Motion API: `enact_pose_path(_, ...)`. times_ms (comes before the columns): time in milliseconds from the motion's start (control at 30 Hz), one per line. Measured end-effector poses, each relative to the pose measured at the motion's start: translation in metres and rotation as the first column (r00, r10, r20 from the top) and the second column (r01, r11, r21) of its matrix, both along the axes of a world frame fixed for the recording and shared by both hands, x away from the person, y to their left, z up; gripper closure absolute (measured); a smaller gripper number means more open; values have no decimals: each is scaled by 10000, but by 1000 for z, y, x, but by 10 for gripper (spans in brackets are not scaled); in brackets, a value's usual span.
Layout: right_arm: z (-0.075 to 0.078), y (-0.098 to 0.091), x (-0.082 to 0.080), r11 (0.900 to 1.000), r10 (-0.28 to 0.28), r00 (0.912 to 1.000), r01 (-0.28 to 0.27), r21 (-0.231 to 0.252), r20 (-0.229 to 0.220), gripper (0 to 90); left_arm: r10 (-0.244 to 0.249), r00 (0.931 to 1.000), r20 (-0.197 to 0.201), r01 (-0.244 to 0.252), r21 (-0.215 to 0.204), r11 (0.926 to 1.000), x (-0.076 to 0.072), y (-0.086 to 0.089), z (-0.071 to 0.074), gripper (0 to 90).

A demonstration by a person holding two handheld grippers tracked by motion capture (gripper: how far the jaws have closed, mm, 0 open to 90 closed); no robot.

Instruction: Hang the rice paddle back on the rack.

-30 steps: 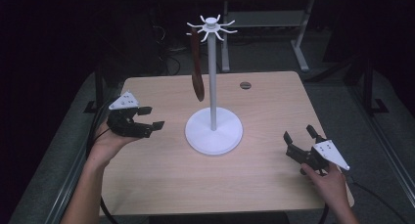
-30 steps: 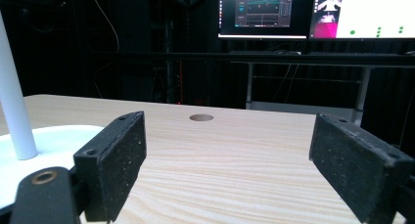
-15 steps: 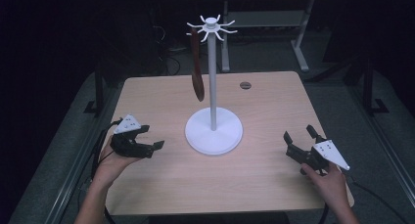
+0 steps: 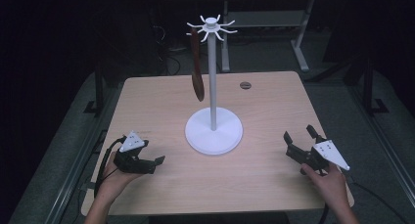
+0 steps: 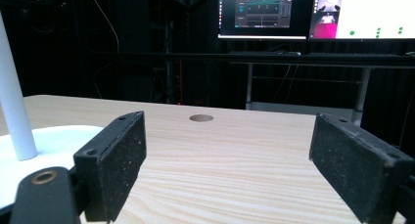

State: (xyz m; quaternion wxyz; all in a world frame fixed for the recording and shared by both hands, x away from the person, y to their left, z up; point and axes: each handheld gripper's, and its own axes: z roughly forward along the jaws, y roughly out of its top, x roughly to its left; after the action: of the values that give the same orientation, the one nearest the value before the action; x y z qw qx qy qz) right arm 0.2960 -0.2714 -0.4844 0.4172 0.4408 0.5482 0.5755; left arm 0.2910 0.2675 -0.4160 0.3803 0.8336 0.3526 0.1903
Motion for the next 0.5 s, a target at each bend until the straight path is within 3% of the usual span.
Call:
enact_pose_path(267, 0, 0, 0, 10000, -11, 10000, 11, -76, 49, 131, 525, 9986, 90, -525, -6, 9986, -8, 5, -20, 148)
enact_pose_path(500, 0, 0, 0, 10000, 4, 10000, -4, -97, 55, 131, 726, 9974, -20, -724, 609, 9955, -8, 9, -38, 149)
